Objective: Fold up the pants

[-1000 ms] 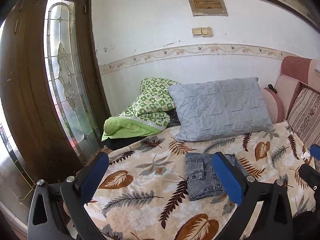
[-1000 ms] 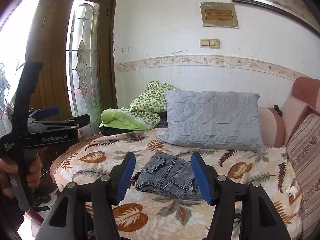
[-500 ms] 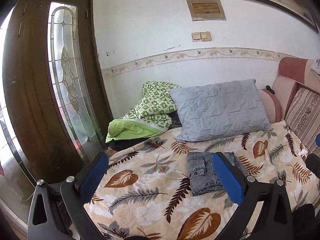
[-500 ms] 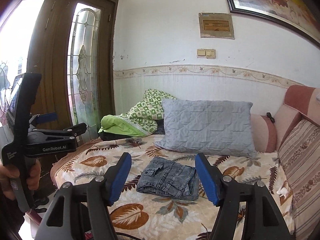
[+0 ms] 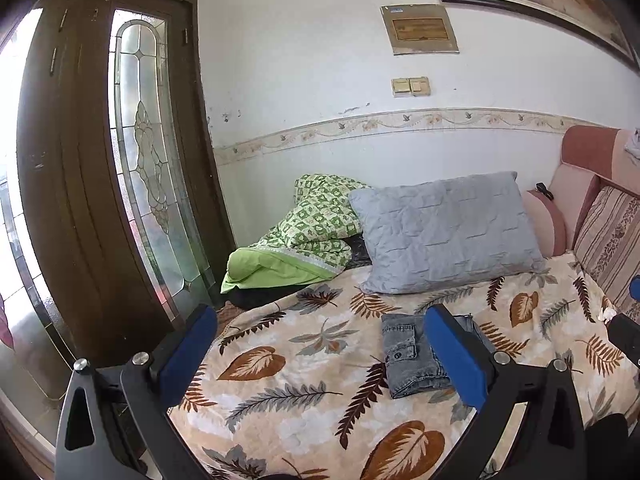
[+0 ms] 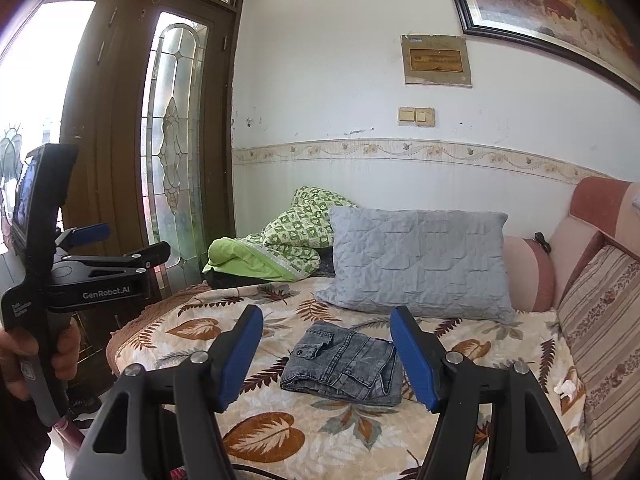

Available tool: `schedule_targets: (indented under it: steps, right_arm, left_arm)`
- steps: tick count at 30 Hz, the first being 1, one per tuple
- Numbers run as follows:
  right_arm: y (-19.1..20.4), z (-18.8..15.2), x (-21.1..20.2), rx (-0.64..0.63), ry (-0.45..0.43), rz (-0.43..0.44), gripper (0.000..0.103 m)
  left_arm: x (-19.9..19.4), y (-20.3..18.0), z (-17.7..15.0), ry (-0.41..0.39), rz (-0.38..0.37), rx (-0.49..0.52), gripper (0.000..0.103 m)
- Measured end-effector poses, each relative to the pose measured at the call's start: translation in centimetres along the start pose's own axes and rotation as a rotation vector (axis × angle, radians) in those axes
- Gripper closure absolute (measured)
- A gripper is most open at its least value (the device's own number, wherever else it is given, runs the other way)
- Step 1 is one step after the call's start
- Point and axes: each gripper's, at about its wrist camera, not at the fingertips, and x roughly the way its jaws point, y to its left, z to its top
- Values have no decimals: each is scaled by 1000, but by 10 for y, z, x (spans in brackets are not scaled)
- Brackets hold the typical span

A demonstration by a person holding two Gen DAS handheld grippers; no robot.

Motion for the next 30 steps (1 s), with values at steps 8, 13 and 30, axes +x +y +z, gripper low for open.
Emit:
schedule_targets:
  steps: [8, 13, 30]
  right_arm:
    - [-5, -3, -1, -1, -1, -30, 33]
    - [-11, -5, -1, 14, 7, -47, 33]
    - [-15, -6, -4, 30, 11, -54, 33]
  left_arm:
    - [1, -1, -1, 7, -8, 8, 0]
    - [1, -2, -1, 8, -9, 9, 0]
    - [-2, 0, -1, 9, -19, 0, 0]
